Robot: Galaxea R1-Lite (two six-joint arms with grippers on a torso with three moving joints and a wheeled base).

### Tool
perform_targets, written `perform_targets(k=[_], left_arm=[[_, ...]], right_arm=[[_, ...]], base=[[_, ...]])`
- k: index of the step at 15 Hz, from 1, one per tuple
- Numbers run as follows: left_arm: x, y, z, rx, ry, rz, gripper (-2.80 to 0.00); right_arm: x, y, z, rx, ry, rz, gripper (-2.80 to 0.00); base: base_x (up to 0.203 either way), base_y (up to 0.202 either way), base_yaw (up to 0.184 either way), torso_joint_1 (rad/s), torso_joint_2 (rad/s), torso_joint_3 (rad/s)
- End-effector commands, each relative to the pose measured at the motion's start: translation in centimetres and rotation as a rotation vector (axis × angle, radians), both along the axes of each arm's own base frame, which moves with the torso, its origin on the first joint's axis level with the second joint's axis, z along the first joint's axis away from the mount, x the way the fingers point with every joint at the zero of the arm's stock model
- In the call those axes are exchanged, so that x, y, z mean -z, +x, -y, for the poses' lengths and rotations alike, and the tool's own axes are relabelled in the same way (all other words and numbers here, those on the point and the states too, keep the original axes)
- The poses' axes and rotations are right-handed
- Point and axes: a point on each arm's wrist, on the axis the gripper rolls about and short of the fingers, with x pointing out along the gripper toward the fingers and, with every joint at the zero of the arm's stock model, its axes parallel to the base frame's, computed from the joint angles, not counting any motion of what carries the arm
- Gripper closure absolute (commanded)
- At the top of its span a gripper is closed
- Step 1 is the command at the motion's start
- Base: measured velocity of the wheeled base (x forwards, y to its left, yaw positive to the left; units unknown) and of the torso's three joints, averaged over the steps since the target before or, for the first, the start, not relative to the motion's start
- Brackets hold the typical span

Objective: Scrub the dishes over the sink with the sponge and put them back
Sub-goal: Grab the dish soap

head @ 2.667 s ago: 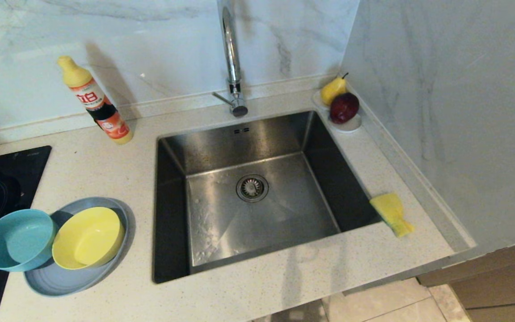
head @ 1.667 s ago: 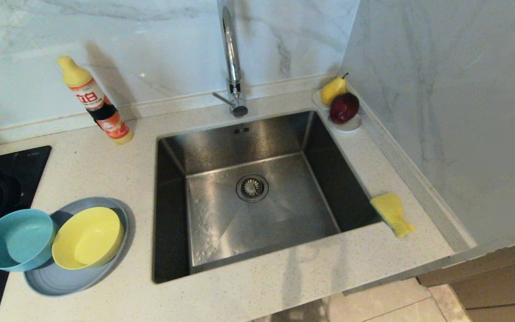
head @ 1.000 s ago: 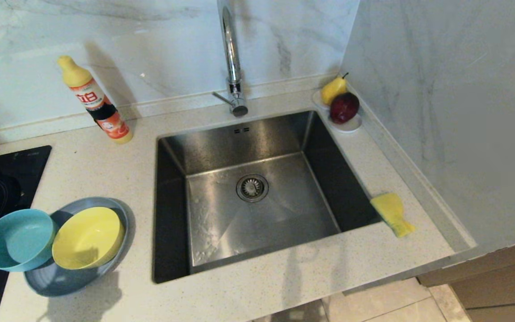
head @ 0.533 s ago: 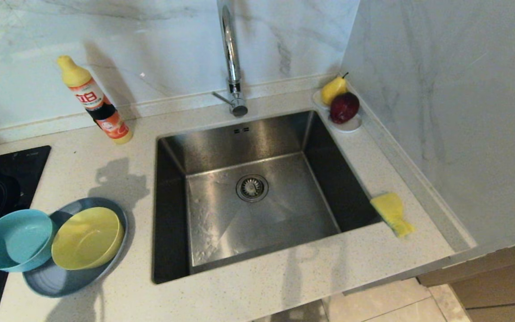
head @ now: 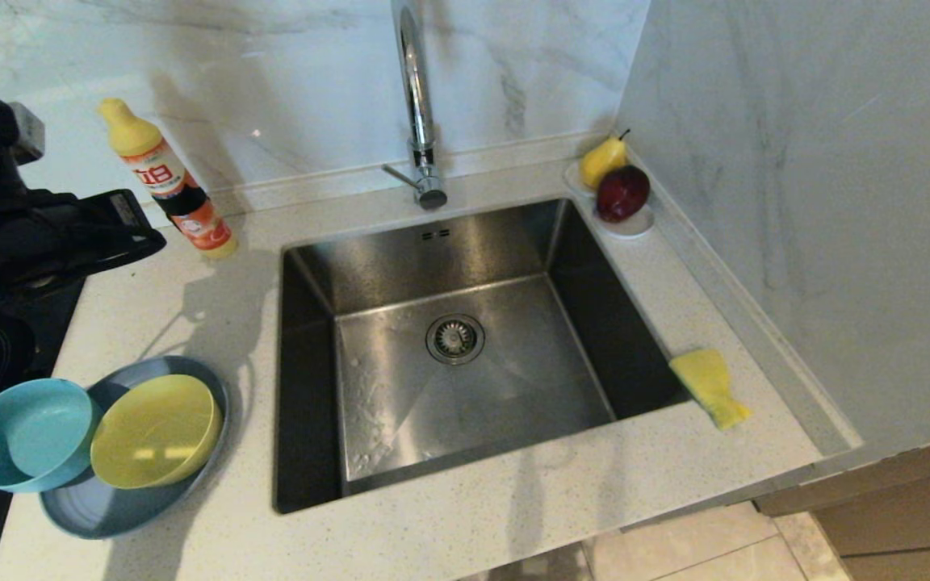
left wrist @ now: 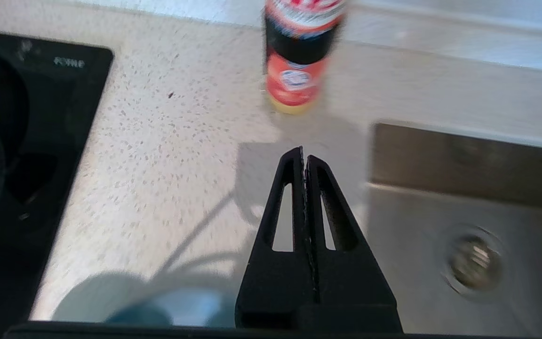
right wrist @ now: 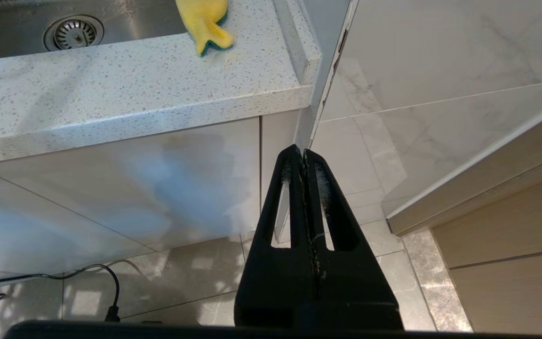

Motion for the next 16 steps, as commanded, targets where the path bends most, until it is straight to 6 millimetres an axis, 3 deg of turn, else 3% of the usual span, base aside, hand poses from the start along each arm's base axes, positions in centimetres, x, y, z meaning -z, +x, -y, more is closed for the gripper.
perform_targets(k=[1, 2, 3, 10, 16], left_arm=[[3.2, 4.0, -0.4, -0.05, 0.001, -0.068, 0.0], [3.5, 4.6, -0.5, -0.062, 0.003, -0.068, 0.0], [3.7, 5.2, -0.6, -0.065, 0.003, -0.071, -2.8], [3.6, 7.2, -1.4, -0.085, -0.07, 0.082, -2.8], [4.1, 10.2, -2.1, -0.092, -0.065, 0.153, -2.8]], right_arm=[[0.0, 0.0, 0.0, 0.0, 0.0, 0.0, 0.0], [0.0, 0.0, 0.0, 0.0, 0.0, 0.0, 0.0], [0.0, 0.0, 0.0, 0.0, 0.0, 0.0, 0.0], [0.0, 0.0, 0.0, 0.0, 0.0, 0.0, 0.0], [0.0, 0.0, 0.0, 0.0, 0.0, 0.0, 0.0]], base=[[0.0, 0.0, 0.0, 0.0, 0.0, 0.0], [0.0, 0.0, 0.0, 0.0, 0.0, 0.0], [0.0, 0.0, 0.0, 0.0, 0.0, 0.0], [0.0, 0.0, 0.0, 0.0, 0.0, 0.0], [0.0, 0.0, 0.0, 0.0, 0.0, 0.0]])
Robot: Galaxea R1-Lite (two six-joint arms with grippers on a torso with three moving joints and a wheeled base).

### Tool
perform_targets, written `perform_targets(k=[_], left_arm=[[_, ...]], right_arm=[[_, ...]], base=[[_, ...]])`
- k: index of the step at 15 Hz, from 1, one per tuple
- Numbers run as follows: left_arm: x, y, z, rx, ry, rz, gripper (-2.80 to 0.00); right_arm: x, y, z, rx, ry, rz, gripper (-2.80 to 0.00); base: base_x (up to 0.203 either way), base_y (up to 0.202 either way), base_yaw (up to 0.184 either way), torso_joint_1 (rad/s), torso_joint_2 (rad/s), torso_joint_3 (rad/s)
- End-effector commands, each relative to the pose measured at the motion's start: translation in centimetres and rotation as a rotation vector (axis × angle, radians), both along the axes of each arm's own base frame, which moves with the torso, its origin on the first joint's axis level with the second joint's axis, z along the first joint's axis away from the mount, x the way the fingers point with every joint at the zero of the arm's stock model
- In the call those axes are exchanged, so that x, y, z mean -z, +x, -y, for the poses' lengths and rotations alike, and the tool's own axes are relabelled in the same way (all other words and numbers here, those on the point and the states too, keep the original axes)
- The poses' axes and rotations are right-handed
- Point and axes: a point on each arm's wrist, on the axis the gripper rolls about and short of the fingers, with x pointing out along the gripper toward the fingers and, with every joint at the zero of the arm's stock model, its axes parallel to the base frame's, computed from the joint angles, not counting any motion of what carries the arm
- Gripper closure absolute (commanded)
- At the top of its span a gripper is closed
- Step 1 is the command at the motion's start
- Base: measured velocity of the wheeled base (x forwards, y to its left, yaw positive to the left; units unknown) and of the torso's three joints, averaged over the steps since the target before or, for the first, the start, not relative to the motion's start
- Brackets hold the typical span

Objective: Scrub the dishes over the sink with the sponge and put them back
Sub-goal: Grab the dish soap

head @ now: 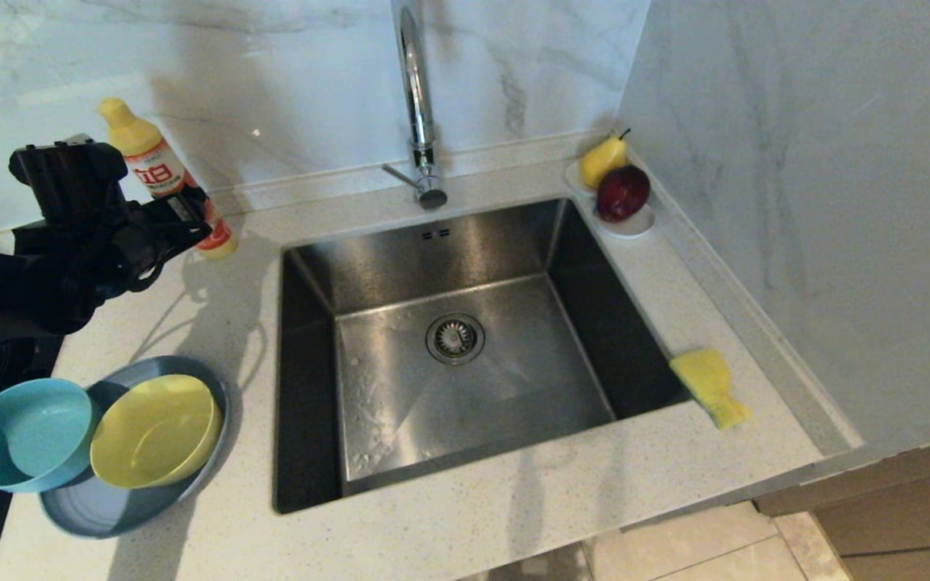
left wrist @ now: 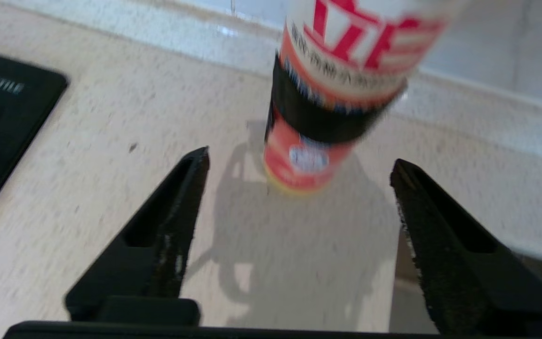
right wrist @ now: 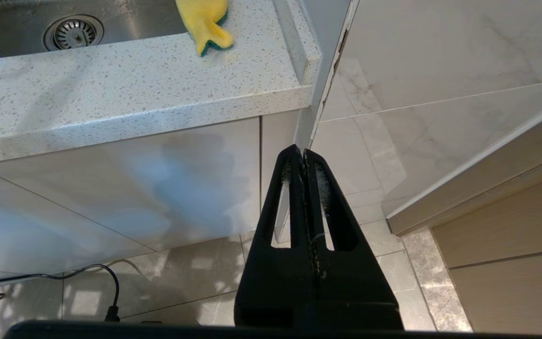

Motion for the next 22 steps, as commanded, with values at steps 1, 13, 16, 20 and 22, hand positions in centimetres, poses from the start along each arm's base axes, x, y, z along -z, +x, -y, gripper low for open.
perform_targets(k=[1, 13, 16, 20, 22], left_arm=[[0.5, 1.5, -0.4, -0.004, -0.002, 0.009, -2.8], [0.7, 7.2, -1.2, 0.021, 0.014, 0.123, -2.8], [0.7, 8.3, -1.4, 0.016, 0.018, 0.15, -2.8], [0.3, 9.0, -2.2, 0.0, 0.033, 0.178, -2.8], [0.6, 9.1, -2.5, -0.006, 0.033, 0.174, -2.8]], right_arm=[[0.0, 0.0, 0.0, 0.0, 0.0, 0.001, 0.0], [0.0, 0.0, 0.0, 0.0, 0.0, 0.001, 0.0], [0.0, 0.0, 0.0, 0.0, 0.0, 0.001, 0.0], [0.0, 0.0, 0.0, 0.0, 0.0, 0.001, 0.0], [0.0, 0.0, 0.0, 0.0, 0.0, 0.001, 0.0]], base=[[0.0, 0.0, 0.0, 0.0, 0.0, 0.0], [0.0, 0.0, 0.0, 0.0, 0.0, 0.0], [0.0, 0.0, 0.0, 0.0, 0.0, 0.0], [0.0, 0.0, 0.0, 0.0, 0.0, 0.0], [0.0, 0.0, 0.0, 0.0, 0.0, 0.0]])
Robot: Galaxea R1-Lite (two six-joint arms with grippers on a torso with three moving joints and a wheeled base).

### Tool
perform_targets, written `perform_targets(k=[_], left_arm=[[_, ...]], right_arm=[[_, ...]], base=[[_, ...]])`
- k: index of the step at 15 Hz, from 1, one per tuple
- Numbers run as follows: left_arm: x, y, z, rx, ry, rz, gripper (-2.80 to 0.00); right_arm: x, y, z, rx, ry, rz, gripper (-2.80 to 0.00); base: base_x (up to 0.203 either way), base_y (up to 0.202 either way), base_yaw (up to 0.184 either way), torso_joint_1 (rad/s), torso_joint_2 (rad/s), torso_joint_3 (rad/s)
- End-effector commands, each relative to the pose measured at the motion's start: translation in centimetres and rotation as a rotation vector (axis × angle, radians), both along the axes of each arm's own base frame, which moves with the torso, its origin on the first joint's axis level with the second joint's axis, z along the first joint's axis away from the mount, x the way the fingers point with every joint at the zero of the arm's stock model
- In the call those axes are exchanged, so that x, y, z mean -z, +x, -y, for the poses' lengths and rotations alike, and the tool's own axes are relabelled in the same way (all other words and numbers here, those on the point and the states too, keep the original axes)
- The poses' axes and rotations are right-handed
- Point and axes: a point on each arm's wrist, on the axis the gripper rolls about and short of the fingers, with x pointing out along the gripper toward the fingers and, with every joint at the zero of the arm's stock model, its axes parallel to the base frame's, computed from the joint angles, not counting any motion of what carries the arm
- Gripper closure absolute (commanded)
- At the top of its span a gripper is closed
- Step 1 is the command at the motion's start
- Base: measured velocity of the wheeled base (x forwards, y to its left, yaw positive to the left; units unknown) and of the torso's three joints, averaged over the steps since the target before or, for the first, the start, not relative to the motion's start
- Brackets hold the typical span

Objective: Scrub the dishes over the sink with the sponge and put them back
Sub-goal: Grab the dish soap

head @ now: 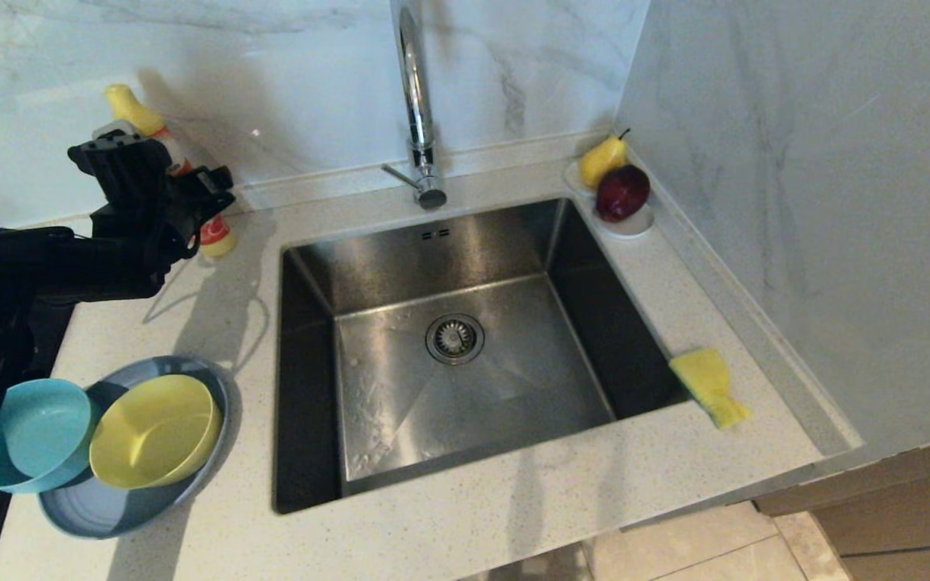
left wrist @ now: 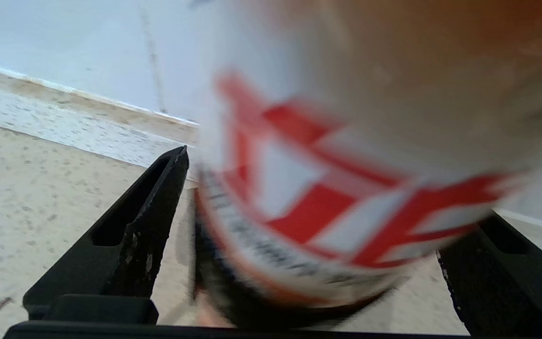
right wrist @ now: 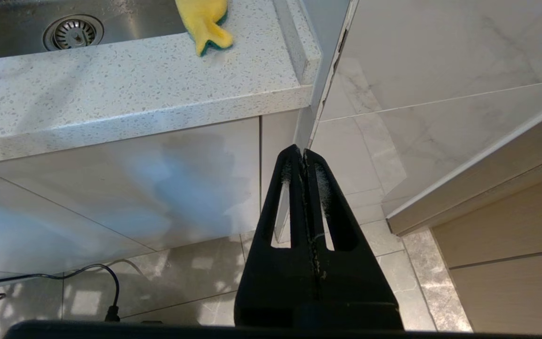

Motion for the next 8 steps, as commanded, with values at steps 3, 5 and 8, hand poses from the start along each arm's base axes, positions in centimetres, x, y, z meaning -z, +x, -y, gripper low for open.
perform_targets(k=[3, 5, 8], left_arm=[[0.28, 0.38, -0.55, -0.017, 0.002, 0.007, 0.0], [0.3, 0.4, -0.72, -0.021, 0.004, 0.008, 0.0], [0.6, 0.54, -0.77, -0.023, 0.005, 0.001, 0.0]], right_arm=[[0.0, 0.0, 0.0, 0.0, 0.0, 0.0, 0.0], [0.0, 0.0, 0.0, 0.0, 0.0, 0.0, 0.0], [0.0, 0.0, 0.0, 0.0, 0.0, 0.0, 0.0]], base=[[0.0, 0.0, 0.0, 0.0, 0.0, 0.0], [0.0, 0.0, 0.0, 0.0, 0.0, 0.0], [0.0, 0.0, 0.0, 0.0, 0.0, 0.0]])
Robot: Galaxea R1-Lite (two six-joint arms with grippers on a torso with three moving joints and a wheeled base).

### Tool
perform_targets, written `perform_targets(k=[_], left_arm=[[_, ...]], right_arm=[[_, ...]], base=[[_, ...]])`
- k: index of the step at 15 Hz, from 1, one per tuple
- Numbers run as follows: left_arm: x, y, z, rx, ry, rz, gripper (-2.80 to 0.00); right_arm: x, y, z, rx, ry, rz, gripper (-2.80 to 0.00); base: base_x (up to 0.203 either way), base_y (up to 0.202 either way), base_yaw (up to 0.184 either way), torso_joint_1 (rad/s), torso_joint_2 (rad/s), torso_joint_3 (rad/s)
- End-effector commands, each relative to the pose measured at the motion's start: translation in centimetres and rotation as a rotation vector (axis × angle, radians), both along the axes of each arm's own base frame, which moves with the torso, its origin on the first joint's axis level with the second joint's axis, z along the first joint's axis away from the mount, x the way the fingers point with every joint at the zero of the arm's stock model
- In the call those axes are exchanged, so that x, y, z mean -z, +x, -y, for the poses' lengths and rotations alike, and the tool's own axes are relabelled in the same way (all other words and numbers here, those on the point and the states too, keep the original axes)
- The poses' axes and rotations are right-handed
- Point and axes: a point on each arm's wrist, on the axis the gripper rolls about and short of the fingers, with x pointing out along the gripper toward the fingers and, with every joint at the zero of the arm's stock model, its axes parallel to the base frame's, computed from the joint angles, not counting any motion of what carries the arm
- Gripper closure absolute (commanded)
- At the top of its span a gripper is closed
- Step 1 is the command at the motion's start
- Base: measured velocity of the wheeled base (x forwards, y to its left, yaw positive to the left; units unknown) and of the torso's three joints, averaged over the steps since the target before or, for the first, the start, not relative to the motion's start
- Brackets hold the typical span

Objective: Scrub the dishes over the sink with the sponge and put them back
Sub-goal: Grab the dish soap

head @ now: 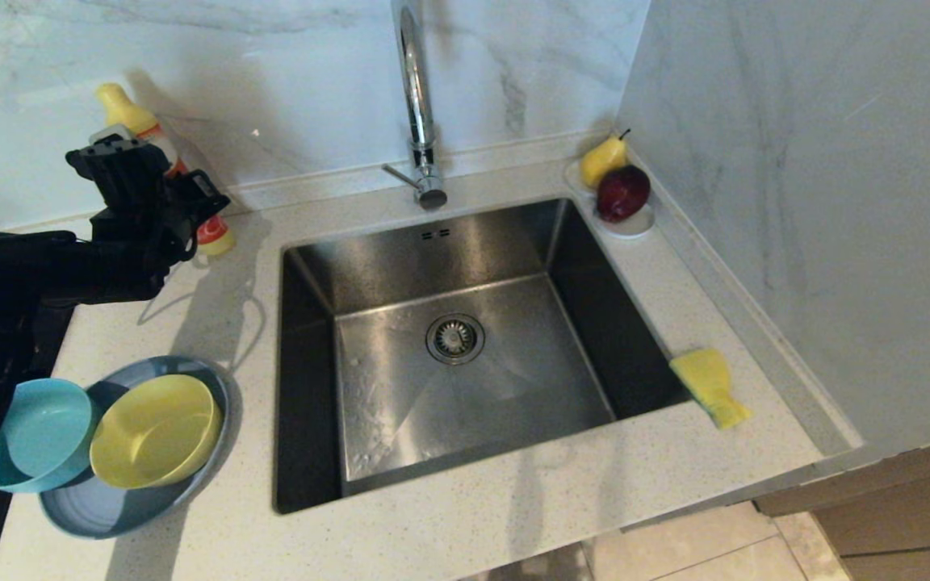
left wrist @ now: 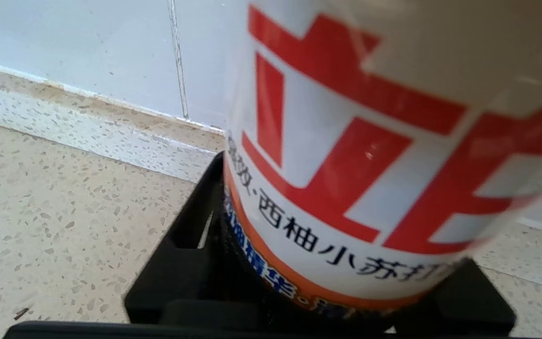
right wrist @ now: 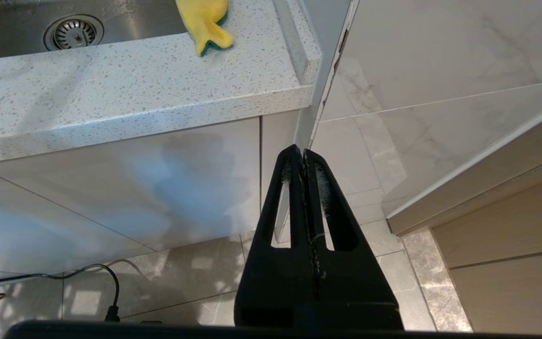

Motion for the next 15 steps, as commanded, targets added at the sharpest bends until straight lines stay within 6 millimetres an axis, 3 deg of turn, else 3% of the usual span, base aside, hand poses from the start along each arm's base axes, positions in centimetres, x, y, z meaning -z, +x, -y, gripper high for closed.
perform_targets(k=[1, 4, 7, 11, 15], left_arm=[[-0.1, -0.1, 0.0, -0.002, -0.003, 0.006, 0.0], [-1.2, -0.6, 0.1, -0.004, -0.011, 0.023, 0.0], [-4.3, -3.0, 0.4, -0.016, -0.016, 0.057, 0.0], [-9.7, -8.0, 1.2, -0.014, -0.014, 0.107, 0.0], [-14.9, -15.2, 2.7, 0.006, -0.006, 0.147, 0.0]], right_arm=[[0.0, 0.0, 0.0, -0.001, 0.0, 0.0, 0.0], [0.0, 0.0, 0.0, -0.001, 0.0, 0.0, 0.0], [0.0, 0.0, 0.0, -0.001, 0.0, 0.0, 0.0], [0.0, 0.0, 0.0, -0.001, 0.0, 0.0, 0.0], [0.0, 0.0, 0.0, -0.001, 0.0, 0.0, 0.0]], base=[[0.0, 0.0, 0.0, 0.0, 0.0, 0.0], [0.0, 0.0, 0.0, 0.0, 0.0, 0.0], [0.0, 0.0, 0.0, 0.0, 0.0, 0.0], [0.0, 0.0, 0.0, 0.0, 0.0, 0.0], [0.0, 0.0, 0.0, 0.0, 0.0, 0.0]])
